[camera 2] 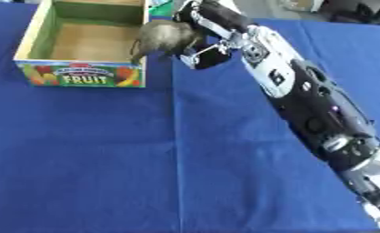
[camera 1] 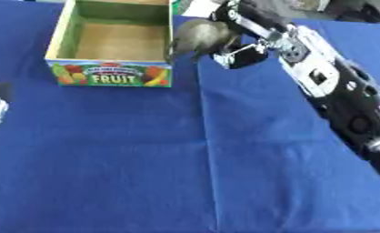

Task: Pick up objects on the table and place them in the box.

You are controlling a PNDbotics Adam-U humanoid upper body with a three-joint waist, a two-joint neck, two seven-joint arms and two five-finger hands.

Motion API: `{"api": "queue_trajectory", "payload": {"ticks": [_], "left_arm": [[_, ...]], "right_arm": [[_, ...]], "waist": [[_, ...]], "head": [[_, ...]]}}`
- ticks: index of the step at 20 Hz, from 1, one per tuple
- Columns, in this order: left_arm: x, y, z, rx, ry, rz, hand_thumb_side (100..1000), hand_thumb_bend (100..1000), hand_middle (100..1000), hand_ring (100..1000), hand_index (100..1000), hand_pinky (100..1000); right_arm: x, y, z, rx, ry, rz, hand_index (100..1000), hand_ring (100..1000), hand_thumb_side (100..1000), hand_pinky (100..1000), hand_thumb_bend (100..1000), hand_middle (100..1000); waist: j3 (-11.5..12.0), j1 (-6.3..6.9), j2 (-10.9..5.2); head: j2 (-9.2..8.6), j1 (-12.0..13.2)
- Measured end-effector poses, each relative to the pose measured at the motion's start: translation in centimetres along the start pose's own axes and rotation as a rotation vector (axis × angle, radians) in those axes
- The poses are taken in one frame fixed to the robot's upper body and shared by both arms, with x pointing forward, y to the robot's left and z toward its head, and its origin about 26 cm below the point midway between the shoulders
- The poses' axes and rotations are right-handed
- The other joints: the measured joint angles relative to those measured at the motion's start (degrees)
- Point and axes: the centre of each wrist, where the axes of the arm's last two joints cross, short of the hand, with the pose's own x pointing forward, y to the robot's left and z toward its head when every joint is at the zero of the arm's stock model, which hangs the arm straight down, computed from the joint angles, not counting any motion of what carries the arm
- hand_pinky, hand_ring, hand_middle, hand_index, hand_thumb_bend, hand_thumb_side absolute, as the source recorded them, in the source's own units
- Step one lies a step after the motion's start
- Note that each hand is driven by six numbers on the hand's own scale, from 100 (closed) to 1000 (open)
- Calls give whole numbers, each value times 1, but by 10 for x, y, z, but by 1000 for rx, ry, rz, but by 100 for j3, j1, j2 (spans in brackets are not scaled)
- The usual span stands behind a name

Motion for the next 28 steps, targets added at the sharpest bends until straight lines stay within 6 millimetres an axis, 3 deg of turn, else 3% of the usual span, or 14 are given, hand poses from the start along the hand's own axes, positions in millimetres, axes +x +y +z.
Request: {"api": "queue_trajectory", "payload": {"ticks": [8,15,23,25,28], "left_arm": [[7,-9,-8,-52,-30,12,100,410,570,605,688,472],[22,-29,-20,-135,-91,58,100,411,570,605,689,473],[35,-50,-27,-227,-139,109,100,412,571,606,689,473],[36,-53,-27,-240,-142,114,100,414,571,606,689,472],[36,-55,-27,-252,-144,118,100,415,570,606,689,472]], "right_arm": [[-20,-19,-5,-63,101,48,517,472,100,551,100,379],[-48,-3,-10,-101,272,41,518,476,100,546,100,378],[-62,9,-14,-154,389,67,531,501,100,558,100,394],[-62,13,-16,-155,398,72,587,528,100,573,102,440],[-60,21,-19,-135,398,86,668,602,125,609,197,528]], "waist": [[468,-2,0],[1071,-12,5],[1514,-87,17],[1553,-93,28],[1582,-107,42]], "head": [[-81,-215],[-203,-766],[-229,-1471],[-229,-1583],[-229,-1667]]}}
